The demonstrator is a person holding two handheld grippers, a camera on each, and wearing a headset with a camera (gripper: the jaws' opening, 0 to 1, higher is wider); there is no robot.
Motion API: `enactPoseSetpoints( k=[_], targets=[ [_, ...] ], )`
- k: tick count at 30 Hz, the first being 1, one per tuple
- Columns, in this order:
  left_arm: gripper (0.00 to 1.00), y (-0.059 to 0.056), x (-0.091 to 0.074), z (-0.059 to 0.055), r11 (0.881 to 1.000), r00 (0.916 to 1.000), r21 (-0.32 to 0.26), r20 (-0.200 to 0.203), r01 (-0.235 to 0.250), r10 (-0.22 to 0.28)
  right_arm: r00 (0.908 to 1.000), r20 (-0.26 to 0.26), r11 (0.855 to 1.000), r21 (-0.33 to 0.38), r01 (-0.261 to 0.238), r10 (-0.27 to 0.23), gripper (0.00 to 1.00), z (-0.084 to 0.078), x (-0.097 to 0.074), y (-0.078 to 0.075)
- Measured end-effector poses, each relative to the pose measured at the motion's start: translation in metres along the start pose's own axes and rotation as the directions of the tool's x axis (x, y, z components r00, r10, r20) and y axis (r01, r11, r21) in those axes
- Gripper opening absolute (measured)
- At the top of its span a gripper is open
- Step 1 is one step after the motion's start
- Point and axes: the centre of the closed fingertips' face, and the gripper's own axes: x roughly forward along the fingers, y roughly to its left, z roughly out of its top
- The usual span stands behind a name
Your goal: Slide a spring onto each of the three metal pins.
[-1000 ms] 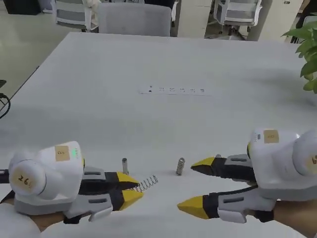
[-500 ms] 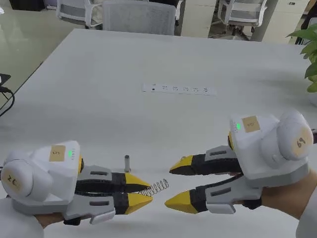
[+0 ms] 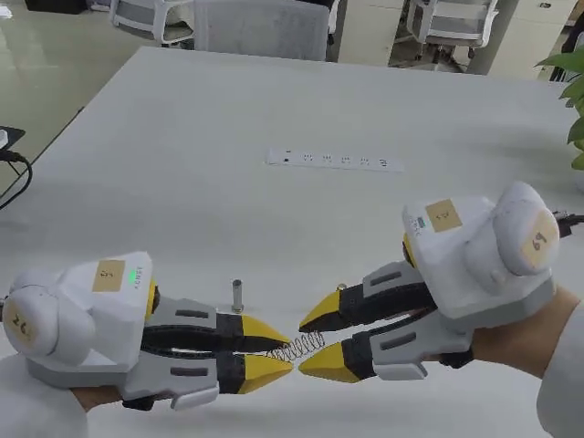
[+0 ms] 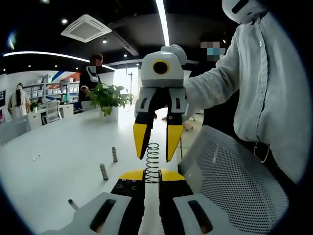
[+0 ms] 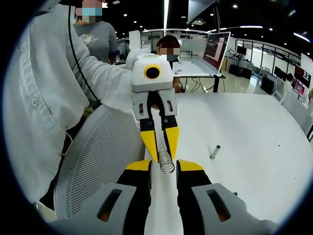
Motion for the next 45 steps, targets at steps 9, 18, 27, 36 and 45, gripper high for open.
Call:
enactPoseSetpoints(
  k=[9,18,27,36,45],
  targets=[
    [0.02,-0.007,0.002,0.006,1.000,0.9990,-0.002,0.038,0.025,-0.025,0.9994,-0.019,0.999,-0.035,-0.029,0.028,0.09,0.001,0.001,0.003],
    [0.03,-0.006,0.006,-0.001,1.000,0.9998,0.001,0.012,0.015,-0.015,0.9928,-0.116,0.998,-0.045,-0.035,0.030,0.08,-0.004,0.006,0.003],
    [0.03,0.002,0.012,-0.016,1.000,0.9982,-0.009,-0.057,-0.021,0.020,0.9707,-0.240,0.998,-0.060,-0.022,0.007,0.08,-0.016,0.016,-0.002],
    [0.04,0.006,0.021,-0.031,0.999,0.9911,-0.006,-0.128,-0.037,0.036,0.9369,-0.350,0.998,-0.058,-0.026,0.004,0.08,-0.031,0.022,-0.007],
    [0.14,0.018,0.018,-0.047,0.989,0.9813,-0.102,-0.170,-0.110,0.091,0.9231,-0.384,0.999,-0.044,-0.005,-0.012,0.08,-0.035,0.015,-0.020]
  ],
)
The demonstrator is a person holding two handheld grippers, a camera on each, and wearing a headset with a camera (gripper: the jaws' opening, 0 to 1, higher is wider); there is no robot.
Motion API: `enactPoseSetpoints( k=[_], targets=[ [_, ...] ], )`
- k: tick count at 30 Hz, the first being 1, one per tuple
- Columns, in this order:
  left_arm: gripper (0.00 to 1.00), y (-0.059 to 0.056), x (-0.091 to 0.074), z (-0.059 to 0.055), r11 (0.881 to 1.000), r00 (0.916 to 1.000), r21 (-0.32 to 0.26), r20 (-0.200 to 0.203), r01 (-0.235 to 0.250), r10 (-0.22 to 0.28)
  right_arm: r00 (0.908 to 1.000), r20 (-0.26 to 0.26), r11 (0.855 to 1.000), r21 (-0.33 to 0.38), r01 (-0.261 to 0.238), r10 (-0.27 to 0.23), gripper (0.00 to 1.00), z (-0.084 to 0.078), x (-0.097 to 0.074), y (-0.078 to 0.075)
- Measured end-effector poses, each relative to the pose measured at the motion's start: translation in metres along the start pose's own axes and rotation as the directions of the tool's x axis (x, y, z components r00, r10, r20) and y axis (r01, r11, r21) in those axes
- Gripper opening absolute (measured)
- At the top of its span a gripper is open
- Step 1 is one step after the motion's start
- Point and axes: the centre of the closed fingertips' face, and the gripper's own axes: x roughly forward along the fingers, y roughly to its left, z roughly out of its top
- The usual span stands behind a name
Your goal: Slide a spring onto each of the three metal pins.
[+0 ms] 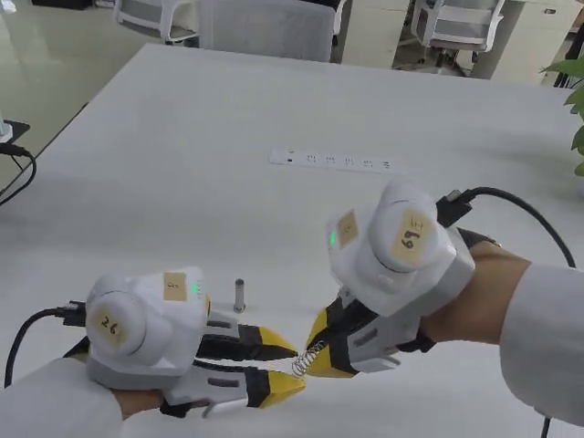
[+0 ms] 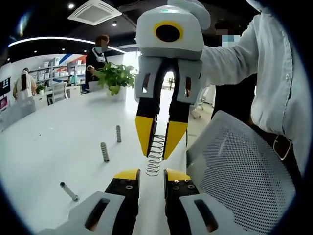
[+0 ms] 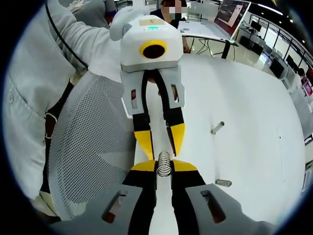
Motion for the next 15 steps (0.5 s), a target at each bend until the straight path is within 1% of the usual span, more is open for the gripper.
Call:
enactPoseSetpoints(
  k=[1,2,3,6,8,10,12,13,15],
  targets=[
    [0.14,0.001,-0.001,-0.003,1.000,0.9999,-0.006,-0.014,-0.004,0.004,1.0000,-0.001,1.000,0.004,0.006,-0.006,0.08,0.001,-0.001,-0.003],
    [0.15,0.002,-0.002,-0.005,1.000,0.9999,-0.008,-0.015,-0.007,0.007,0.9999,-0.003,1.000,0.007,0.012,-0.012,0.08,0.002,-0.003,-0.007],
    [0.18,0.004,-0.004,-0.008,1.000,0.9996,-0.021,-0.021,-0.019,0.019,0.9998,-0.006,1.000,0.011,0.017,-0.017,0.08,0.003,-0.004,-0.010],
    [0.27,0.012,-0.009,-0.018,0.997,0.9965,-0.052,-0.059,-0.061,0.058,0.9993,-0.020,0.999,0.024,0.033,-0.032,0.08,0.005,-0.007,-0.020],
    [0.33,0.015,-0.012,-0.019,0.995,0.9957,-0.062,-0.057,-0.077,0.073,0.9985,-0.034,0.999,0.030,0.045,-0.044,0.08,0.007,-0.008,-0.027],
    [0.33,0.020,-0.018,-0.022,0.993,0.9925,-0.060,-0.075,-0.101,0.096,0.9972,-0.050,0.997,0.041,0.058,-0.056,0.08,0.009,-0.009,-0.036],
    [0.36,0.025,-0.024,-0.024,0.990,0.9893,-0.065,-0.077,-0.128,0.123,0.9956,-0.062,0.997,0.042,0.072,-0.070,0.08,0.012,-0.010,-0.044],
    [0.39,0.027,-0.027,-0.025,0.986,0.9873,-0.082,-0.080,-0.144,0.138,0.9947,-0.072,0.996,0.043,0.077,-0.074,0.08,0.013,-0.010,-0.049],
    [0.41,0.030,-0.034,-0.027,0.982,0.9848,-0.097,-0.082,-0.161,0.153,0.9932,-0.083,0.995,0.045,0.085,-0.081,0.08,0.015,-0.011,-0.057]
  ],
)
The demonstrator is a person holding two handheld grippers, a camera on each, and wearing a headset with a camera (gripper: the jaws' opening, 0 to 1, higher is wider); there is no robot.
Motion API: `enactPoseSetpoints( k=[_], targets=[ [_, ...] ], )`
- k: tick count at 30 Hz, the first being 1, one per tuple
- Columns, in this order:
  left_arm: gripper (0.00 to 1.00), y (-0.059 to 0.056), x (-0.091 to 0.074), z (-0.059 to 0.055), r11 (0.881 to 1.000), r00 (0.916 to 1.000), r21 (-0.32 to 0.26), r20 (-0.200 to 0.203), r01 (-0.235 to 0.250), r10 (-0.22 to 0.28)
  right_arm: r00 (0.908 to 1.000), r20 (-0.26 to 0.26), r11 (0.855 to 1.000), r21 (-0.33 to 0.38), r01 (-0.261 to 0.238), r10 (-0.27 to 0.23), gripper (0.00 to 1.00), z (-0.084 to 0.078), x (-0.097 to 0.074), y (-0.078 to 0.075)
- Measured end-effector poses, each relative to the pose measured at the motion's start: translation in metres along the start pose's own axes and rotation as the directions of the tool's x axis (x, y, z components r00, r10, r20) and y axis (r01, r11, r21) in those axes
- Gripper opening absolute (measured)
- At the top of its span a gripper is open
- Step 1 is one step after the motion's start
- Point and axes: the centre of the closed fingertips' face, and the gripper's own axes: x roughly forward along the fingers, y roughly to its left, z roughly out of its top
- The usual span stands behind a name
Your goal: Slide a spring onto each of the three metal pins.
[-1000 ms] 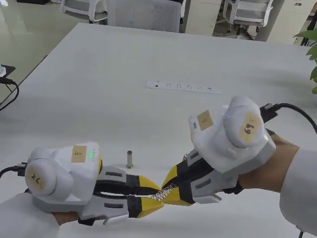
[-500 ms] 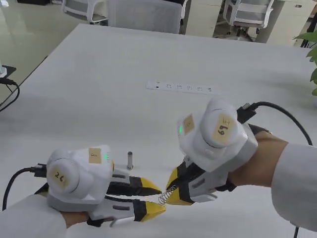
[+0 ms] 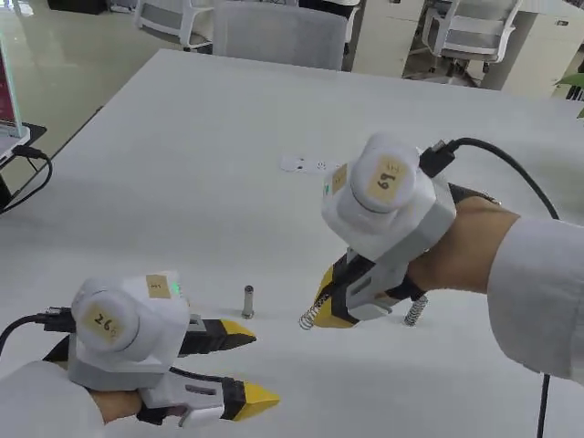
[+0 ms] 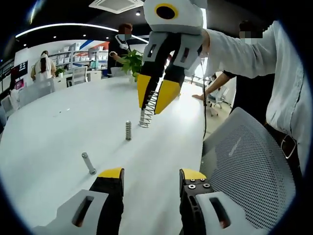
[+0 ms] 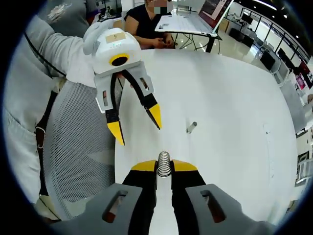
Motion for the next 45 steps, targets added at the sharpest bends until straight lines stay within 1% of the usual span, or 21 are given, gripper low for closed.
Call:
enactPoseSetpoints(
  k=[2,3,4,5,6,9,13,15,18,22,26,29,34,36,42,44,45],
  targets=[
    [0.44,0.004,-0.005,-0.002,1.000,0.9998,-0.003,0.001,-0.019,0.019,0.9999,-0.010,1.000,-0.001,0.007,-0.007,0.08,0.002,0.001,-0.006],
    [0.45,0.006,-0.008,-0.005,0.999,0.9995,-0.017,-0.006,-0.030,0.030,0.9998,-0.017,1.000,-0.001,0.007,-0.007,0.08,0.004,0.001,-0.009],
    [0.46,0.009,-0.009,-0.006,0.999,0.9992,-0.020,-0.004,-0.040,0.040,0.9998,-0.019,1.000,-0.003,0.008,-0.008,0.08,0.006,0.001,-0.011],
    [0.48,0.012,-0.012,-0.007,0.998,0.9982,-0.026,-0.003,-0.061,0.060,0.9996,-0.025,1.000,-0.007,0.009,-0.009,0.08,0.008,0.002,-0.015],
    [0.50,0.014,-0.014,-0.009,0.997,0.9977,-0.034,-0.004,-0.068,0.068,0.9996,-0.027,1.000,-0.007,0.008,-0.009,0.08,0.010,0.002,-0.016],
    [0.53,0.020,-0.020,-0.011,0.994,0.9954,-0.052,0.010,-0.094,0.095,0.9994,-0.034,1.000,-0.015,0.004,-0.004,0.08,0.018,0.005,-0.024],
    [0.58,0.025,-0.024,-0.011,0.991,0.9924,-0.068,0.033,-0.116,0.118,0.9990,-0.045,1.000,-0.014,-0.001,0.001,0.08,0.026,0.011,-0.034],
    [0.58,0.026,-0.026,-0.012,0.990,0.9914,-0.074,0.045,-0.119,0.123,0.9984,-0.056,1.000,-0.015,-0.005,0.004,0.08,0.030,0.016,-0.039],
    [0.61,0.028,-0.027,-0.012,0.988,0.9899,-0.084,0.051,-0.128,0.133,0.9970,-0.076,1.000,-0.018,-0.012,0.010,0.08,0.034,0.024,-0.045],
    [0.62,0.031,-0.029,-0.012,0.985,0.9874,-0.101,0.064,-0.138,0.145,0.9935,-0.111,0.999,-0.027,-0.031,0.027,0.08,0.038,0.038,-0.047],
    [0.62,0.033,-0.029,-0.013,0.983,0.9861,-0.117,0.071,-0.141,0.150,0.9891,-0.143,0.999,-0.032,-0.039,0.034,0.08,0.042,0.052,-0.050],
    [0.62,0.033,-0.028,-0.014,0.983,0.9860,-0.120,0.071,-0.142,0.151,0.9852,-0.170,0.998,-0.048,-0.031,0.022,0.08,0.043,0.060,-0.054],
    [0.62,0.035,-0.028,-0.013,0.982,0.9847,-0.123,0.077,-0.146,0.156,0.9799,-0.199,0.997,-0.063,-0.032,0.019,0.08,0.045,0.072,-0.057],
    [0.61,0.036,-0.028,-0.013,0.981,0.9841,-0.128,0.080,-0.148,0.159,0.9757,-0.219,0.996,-0.081,-0.022,0.004,0.08,0.044,0.076,-0.060],
    [0.61,0.036,-0.027,-0.014,0.981,0.9848,-0.127,0.076,-0.146,0.156,0.9693,-0.246,0.994,-0.102,-0.027,0.002,0.08,0.043,0.085,-0.060],
    [0.61,0.036,-0.028,-0.014,0.981,0.9844,-0.129,0.080,-0.146,0.157,0.9633,-0.268,0.993,-0.119,-0.024,-0.009,0.08,0.040,0.089,-0.062],
    [0.61,0.036,-0.028,-0.013,0.981,0.9842,-0.129,0.082,-0.146,0.157,0.9624,-0.272,0.992,-0.122,-0.026,-0.008,0.08,0.040,0.090,-0.062]
  ],
)
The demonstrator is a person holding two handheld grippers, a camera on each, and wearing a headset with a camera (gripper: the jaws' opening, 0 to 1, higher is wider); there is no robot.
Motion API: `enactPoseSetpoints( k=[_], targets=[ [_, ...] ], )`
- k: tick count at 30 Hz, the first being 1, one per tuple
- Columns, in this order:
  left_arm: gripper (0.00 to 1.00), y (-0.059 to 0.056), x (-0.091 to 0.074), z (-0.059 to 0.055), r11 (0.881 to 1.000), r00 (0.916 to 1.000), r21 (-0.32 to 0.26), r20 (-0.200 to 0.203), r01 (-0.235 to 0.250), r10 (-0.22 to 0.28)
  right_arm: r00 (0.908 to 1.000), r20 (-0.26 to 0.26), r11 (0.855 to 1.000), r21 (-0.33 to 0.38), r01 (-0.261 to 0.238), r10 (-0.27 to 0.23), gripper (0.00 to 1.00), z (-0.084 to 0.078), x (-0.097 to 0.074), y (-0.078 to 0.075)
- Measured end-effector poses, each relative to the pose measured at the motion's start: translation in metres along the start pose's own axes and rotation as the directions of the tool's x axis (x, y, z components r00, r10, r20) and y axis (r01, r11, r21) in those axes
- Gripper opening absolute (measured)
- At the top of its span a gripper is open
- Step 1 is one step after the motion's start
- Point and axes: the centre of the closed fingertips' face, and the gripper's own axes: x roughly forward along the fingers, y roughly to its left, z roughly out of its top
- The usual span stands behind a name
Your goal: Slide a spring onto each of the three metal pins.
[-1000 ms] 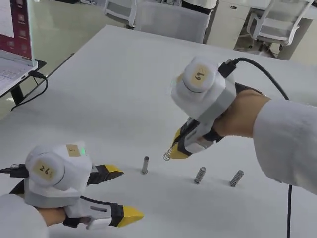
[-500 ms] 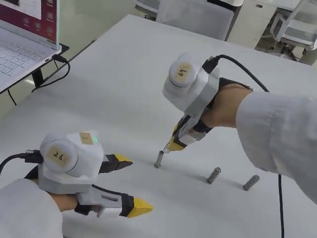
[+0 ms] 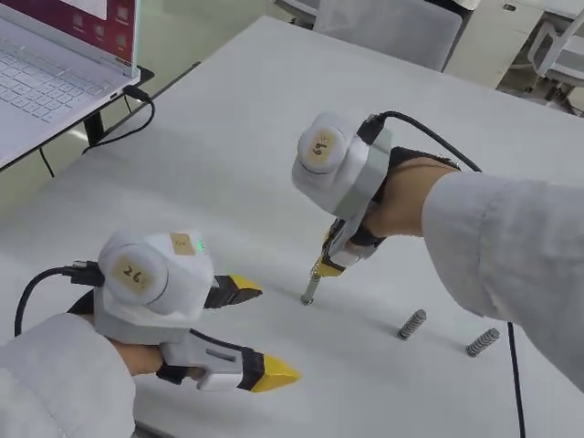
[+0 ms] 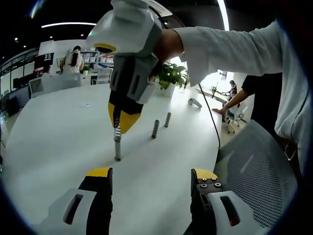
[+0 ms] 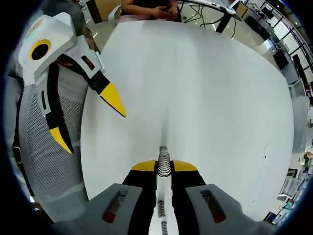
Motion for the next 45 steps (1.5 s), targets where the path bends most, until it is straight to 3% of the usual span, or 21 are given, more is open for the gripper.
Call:
enactPoseSetpoints(
  k=[13,22,35,45],
  targets=[
    [0.60,0.001,0.000,0.000,1.000,1.0000,-0.006,0.001,-0.001,0.001,0.9983,-0.054,1.000,0.000,-0.019,0.019,0.08,-0.004,0.020,-0.003],
    [0.59,0.001,0.000,-0.001,1.000,1.0000,-0.010,0.001,-0.001,0.001,0.9950,-0.095,0.998,0.051,-0.027,0.032,0.08,-0.010,0.037,-0.003],
    [0.58,0.001,-0.002,-0.002,1.000,1.0000,-0.013,-0.003,0.006,-0.006,0.9894,-0.131,0.989,0.138,-0.044,0.062,0.08,-0.031,0.044,0.001],
    [0.57,0.001,-0.002,-0.003,1.000,0.9999,-0.014,-0.007,0.009,-0.009,0.9882,-0.136,0.983,0.178,-0.045,0.070,0.08,-0.037,0.048,0.004]
  ],
)
